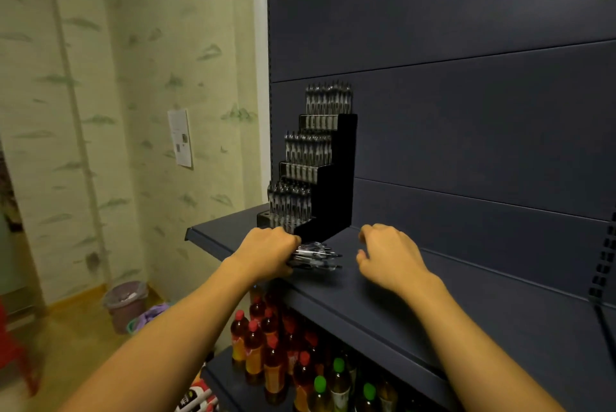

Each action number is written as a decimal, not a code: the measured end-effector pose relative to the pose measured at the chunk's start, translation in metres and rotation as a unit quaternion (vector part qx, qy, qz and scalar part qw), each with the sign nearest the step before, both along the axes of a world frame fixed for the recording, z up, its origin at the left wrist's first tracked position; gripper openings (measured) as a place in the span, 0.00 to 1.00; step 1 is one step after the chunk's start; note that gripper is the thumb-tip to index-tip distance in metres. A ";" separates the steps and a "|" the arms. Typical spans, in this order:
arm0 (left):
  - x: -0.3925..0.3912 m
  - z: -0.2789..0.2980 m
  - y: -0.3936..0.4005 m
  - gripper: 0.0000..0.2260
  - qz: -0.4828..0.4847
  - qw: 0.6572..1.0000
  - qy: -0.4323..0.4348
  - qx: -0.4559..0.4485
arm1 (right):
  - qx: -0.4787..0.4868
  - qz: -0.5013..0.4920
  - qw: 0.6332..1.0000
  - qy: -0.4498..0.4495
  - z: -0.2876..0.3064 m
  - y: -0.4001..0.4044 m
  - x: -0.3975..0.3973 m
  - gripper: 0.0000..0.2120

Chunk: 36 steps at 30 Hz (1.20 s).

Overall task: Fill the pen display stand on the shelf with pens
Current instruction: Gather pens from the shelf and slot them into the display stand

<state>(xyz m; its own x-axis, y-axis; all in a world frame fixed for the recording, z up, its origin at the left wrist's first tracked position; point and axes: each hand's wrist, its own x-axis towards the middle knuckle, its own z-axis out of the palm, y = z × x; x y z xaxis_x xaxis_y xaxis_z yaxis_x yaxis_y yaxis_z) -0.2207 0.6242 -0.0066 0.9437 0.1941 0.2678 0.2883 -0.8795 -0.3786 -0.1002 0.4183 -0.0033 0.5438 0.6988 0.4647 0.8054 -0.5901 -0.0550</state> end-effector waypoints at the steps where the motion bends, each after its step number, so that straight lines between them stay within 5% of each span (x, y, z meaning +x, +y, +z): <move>1: -0.002 0.000 0.010 0.12 -0.004 1.000 0.000 0.002 | -0.001 -0.005 1.000 0.001 -0.001 0.010 -0.004 0.12; 17: -0.007 0.004 0.127 0.14 -0.109 0.994 0.001 0.026 | 0.001 -0.118 0.993 0.007 -0.007 0.113 -0.054 0.08; 36: 0.065 -0.002 0.212 0.19 -0.188 0.982 -0.029 0.004 | 0.027 -0.165 0.985 0.039 -0.011 0.181 0.003 0.13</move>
